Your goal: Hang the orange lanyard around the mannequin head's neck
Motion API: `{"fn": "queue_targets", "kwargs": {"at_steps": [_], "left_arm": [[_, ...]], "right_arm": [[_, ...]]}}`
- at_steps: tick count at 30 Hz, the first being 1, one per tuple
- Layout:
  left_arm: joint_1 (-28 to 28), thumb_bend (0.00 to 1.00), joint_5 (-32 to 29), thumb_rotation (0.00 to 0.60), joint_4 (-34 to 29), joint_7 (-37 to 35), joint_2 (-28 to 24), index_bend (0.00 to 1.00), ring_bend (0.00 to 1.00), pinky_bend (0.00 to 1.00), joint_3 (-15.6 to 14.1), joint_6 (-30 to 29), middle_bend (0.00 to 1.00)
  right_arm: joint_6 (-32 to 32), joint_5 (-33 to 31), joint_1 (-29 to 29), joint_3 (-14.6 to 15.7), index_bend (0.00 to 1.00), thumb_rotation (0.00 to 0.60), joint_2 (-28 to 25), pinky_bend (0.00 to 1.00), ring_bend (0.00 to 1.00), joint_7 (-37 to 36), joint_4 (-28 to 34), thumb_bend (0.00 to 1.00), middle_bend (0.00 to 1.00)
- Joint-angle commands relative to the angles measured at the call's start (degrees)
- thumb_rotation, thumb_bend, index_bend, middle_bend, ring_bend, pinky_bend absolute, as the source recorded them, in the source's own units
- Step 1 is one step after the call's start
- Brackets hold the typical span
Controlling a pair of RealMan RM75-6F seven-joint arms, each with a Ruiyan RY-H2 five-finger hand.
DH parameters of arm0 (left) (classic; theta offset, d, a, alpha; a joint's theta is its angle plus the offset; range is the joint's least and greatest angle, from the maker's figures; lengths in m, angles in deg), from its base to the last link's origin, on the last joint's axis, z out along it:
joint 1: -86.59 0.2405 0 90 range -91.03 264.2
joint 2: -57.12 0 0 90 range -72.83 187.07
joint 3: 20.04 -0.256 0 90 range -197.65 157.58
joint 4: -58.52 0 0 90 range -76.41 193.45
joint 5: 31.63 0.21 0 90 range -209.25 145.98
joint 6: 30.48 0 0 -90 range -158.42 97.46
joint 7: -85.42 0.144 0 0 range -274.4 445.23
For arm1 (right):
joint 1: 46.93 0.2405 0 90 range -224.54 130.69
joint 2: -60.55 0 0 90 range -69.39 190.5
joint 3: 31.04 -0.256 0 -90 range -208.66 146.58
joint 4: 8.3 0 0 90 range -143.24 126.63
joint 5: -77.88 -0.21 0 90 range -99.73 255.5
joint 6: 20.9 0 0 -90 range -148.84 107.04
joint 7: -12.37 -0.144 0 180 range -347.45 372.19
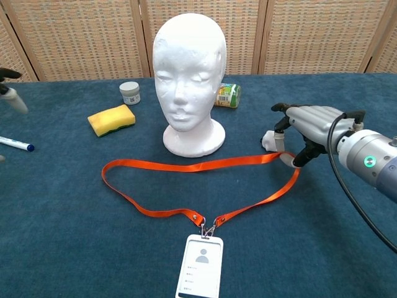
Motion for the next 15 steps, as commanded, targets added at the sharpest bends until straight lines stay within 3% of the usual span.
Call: {"fn": "queue_targets", "kwargs": {"at_steps": [1, 5, 15], "left_arm": [[-5.9, 0.17, -4.1, 0.6, 2.9, 1.5, 5.4, 0.4, 0.0, 0.0, 3.4, 5.6, 0.0], [-11.0, 0.21, -8.6, 0.6, 6.4, 5.8, 10.1, 0.4, 0.0, 0.0, 4.9, 9.8, 0.0], [-18.8, 0.28, -17.8, 0.6, 15.5, 13.5, 20.2, 0.43, 0.0, 0.0, 6.4, 12.9, 0.0]], "right_arm": [[-0.3, 0.0, 0.1, 0.1, 0.7, 0.6, 0.0, 0.0, 0.0, 0.1, 0.0, 0.48, 0.0], [-1.2, -1.0, 0.5, -0.5, 0.7, 0.6, 0.3, 0.0, 0.0, -0.4, -0.4, 0.48, 0.0], [-2.1, -1.1, 1.0, -0.5, 0.7, 0.6, 0.1, 0.0, 0.0, -0.4, -1.1, 0.48, 0.0]]}}
